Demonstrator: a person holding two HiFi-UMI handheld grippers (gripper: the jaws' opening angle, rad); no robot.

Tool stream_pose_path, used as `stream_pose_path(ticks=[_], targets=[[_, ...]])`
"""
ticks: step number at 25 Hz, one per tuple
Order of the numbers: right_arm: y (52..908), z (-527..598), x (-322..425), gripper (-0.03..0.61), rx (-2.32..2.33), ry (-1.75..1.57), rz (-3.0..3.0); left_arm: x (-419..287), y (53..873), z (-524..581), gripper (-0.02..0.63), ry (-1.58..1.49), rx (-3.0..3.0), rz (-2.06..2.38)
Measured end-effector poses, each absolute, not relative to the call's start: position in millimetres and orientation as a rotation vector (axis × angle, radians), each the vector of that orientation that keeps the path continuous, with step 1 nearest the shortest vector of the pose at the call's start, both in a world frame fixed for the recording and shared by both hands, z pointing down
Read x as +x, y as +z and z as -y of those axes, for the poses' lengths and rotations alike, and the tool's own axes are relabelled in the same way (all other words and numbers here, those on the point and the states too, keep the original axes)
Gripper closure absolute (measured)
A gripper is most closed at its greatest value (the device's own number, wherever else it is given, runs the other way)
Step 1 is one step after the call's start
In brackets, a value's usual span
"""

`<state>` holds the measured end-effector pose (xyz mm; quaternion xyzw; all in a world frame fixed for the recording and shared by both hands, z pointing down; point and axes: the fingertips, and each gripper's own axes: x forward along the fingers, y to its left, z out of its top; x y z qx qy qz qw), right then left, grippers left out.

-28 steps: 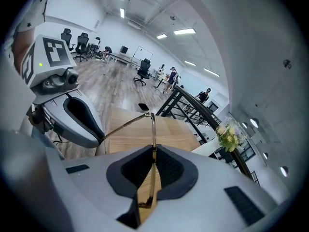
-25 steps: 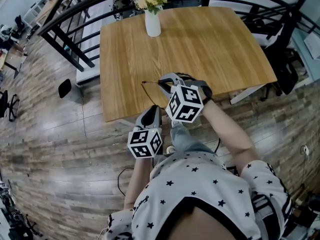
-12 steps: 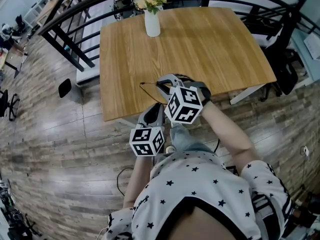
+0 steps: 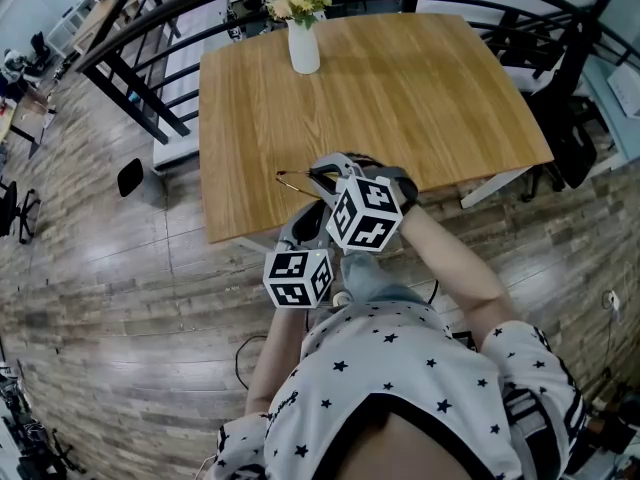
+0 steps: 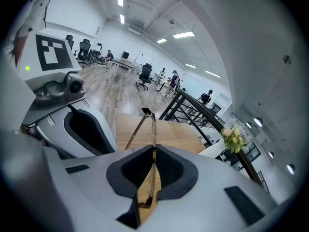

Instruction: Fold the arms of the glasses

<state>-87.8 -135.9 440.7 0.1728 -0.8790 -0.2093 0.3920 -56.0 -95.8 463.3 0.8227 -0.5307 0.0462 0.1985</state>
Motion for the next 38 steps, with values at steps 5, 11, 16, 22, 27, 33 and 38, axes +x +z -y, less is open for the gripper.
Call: stream_pose_path(ticks=[5, 11, 16, 22, 27, 33, 38], targets=[[441, 133, -90, 0.547, 0.433, -0.52, 2.242, -54, 458, 102, 0.583, 0.122, 2.324, 1.495], [439, 134, -90, 0.546, 0.43, -0.518, 2.244, -51, 452, 108, 0.584, 0.12, 2.351, 1.503], [439, 136, -90, 0.547, 0.439, -0.515, 2.247, -51, 452, 112, 0.586, 0.128, 2.363, 1.504], [439, 135, -89, 0.547, 0.446, -0.512, 2.248, -50, 452, 110, 0.586, 0.122, 2.362, 1.5], [437, 137, -85, 0.547, 0.462, -0.509, 2.256, -51, 451, 108, 0.586, 0.11, 2.356, 1.506], [435, 144, -81, 0.546, 0.495, -0.498, 2.263, -56, 456, 108, 0.584, 0.102, 2.334, 1.515], [433, 151, -75, 0.547, 0.529, -0.491, 2.262, -60, 461, 104, 0.584, 0.106, 2.314, 1.518]])
